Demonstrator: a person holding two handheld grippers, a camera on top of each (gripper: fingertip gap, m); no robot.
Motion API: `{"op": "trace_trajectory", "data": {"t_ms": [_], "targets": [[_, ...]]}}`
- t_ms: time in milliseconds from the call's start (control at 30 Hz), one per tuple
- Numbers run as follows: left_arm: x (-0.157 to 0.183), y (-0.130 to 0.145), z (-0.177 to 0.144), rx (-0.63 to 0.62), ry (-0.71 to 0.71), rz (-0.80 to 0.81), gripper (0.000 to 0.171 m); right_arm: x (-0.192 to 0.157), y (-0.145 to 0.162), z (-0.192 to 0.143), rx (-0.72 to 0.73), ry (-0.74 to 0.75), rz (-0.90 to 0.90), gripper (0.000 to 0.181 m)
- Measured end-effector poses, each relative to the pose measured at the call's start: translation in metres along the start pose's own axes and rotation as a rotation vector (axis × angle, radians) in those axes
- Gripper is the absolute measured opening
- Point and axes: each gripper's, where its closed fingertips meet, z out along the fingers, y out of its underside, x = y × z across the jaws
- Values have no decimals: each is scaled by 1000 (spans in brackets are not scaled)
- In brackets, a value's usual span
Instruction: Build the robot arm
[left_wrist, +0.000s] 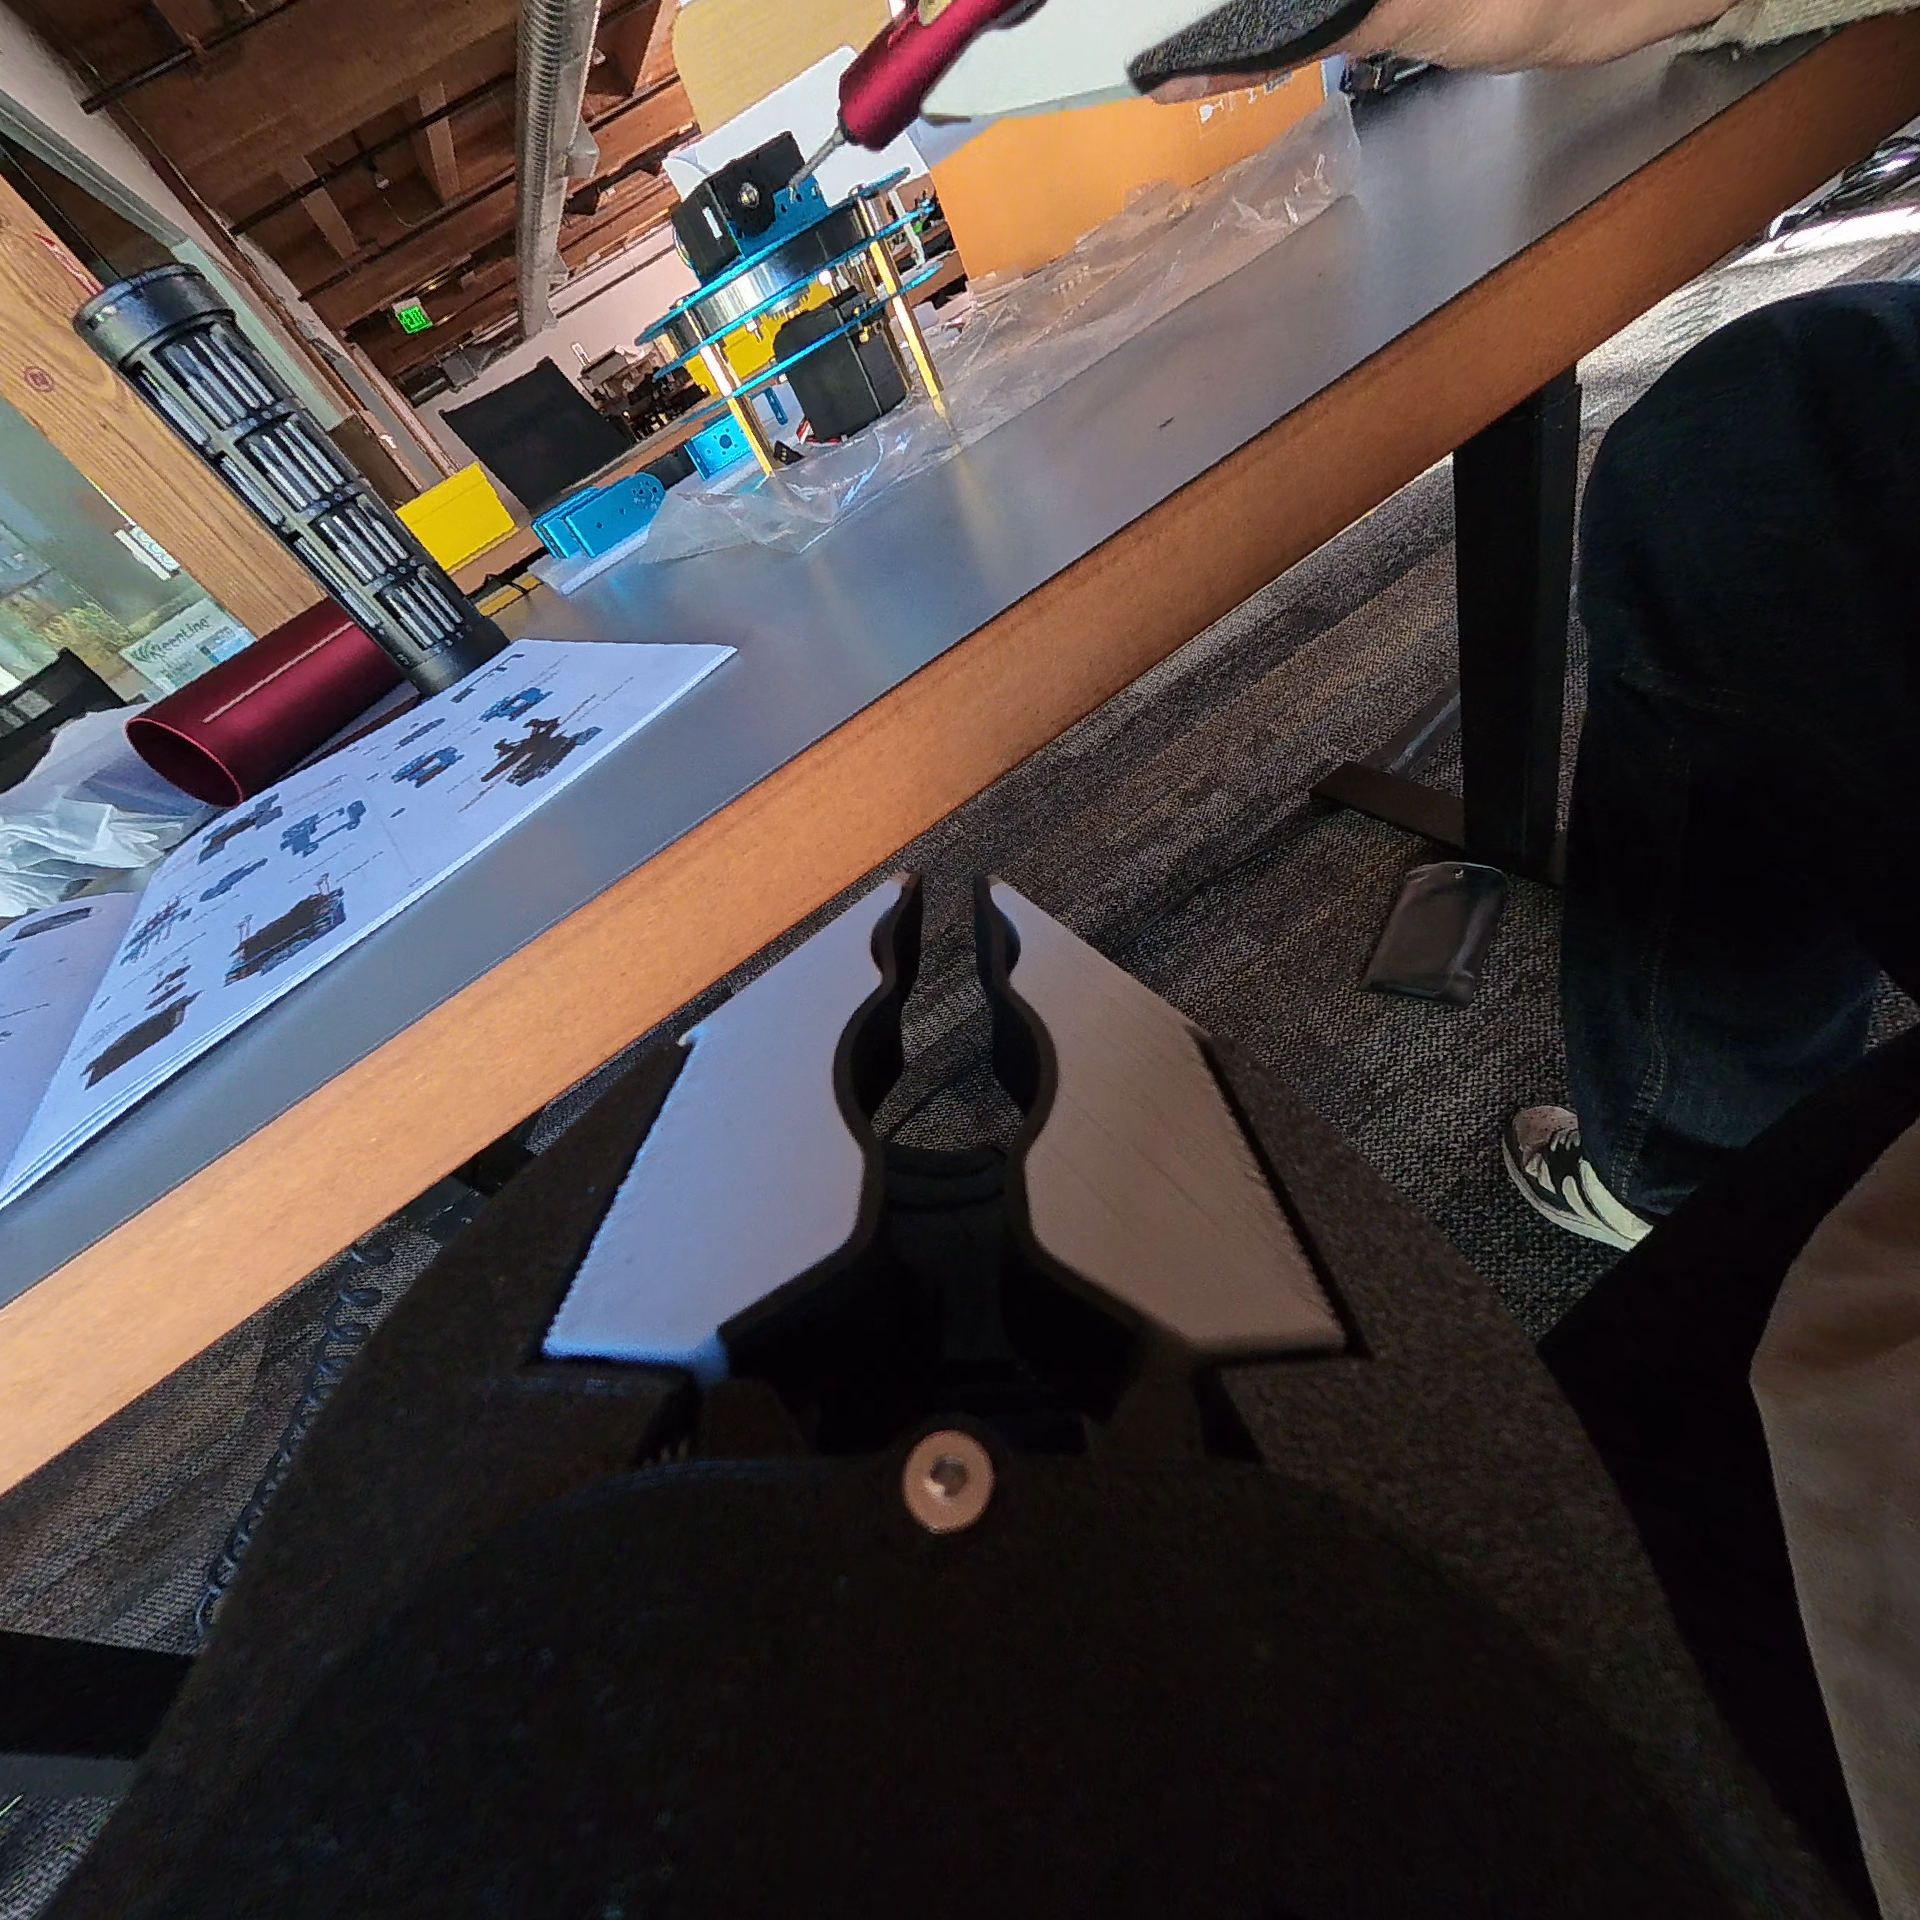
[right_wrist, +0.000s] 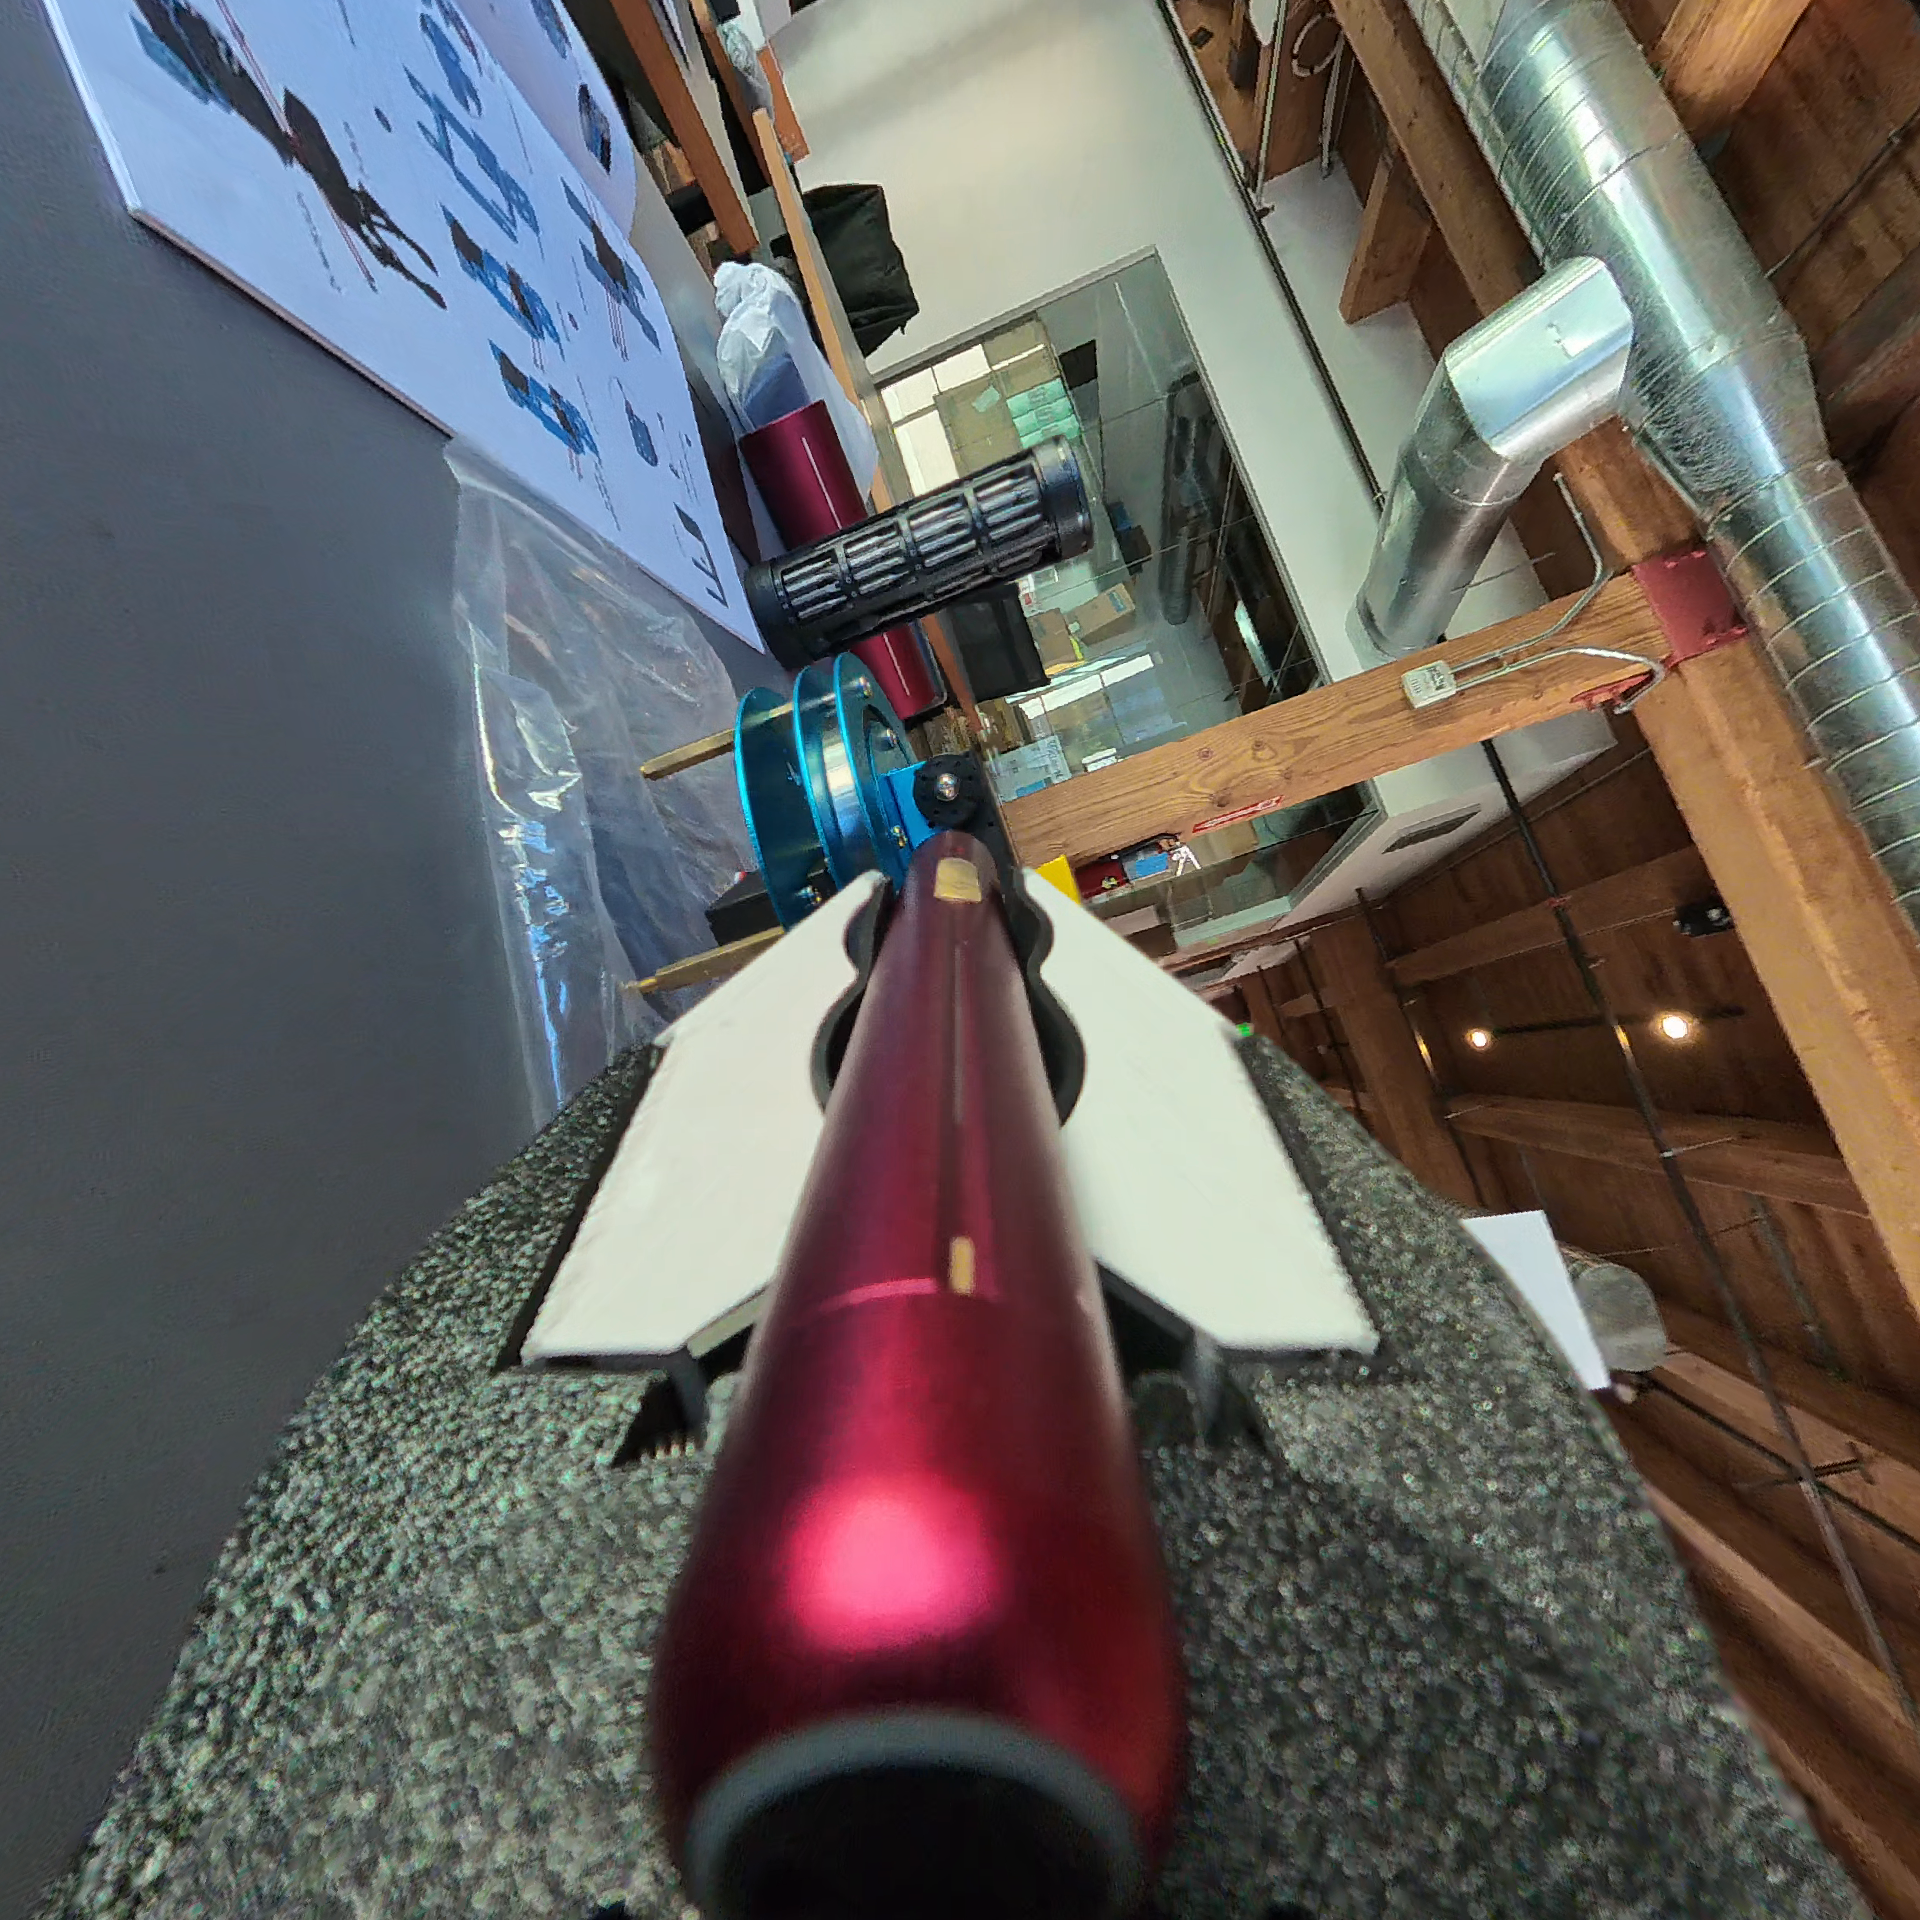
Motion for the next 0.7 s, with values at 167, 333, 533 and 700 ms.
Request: {"op": "trace_trajectory", "data": {"t_ms": [167, 333, 533, 700], "targets": [[0, 0, -1, -1, 0, 3, 8, -5, -2, 1, 10, 34, -146, 21], [0, 0, -1, -1, 0, 5, 8, -5, 0, 1, -8, 63, -219, 20], [0, 1, -2, -2, 1, 2, 8, -14, -4, 1, 4, 60, -307, 20], [0, 1, -3, -3, -2, 4, 8, -15, -3, 2, 1, 57, -313, 20]]}}
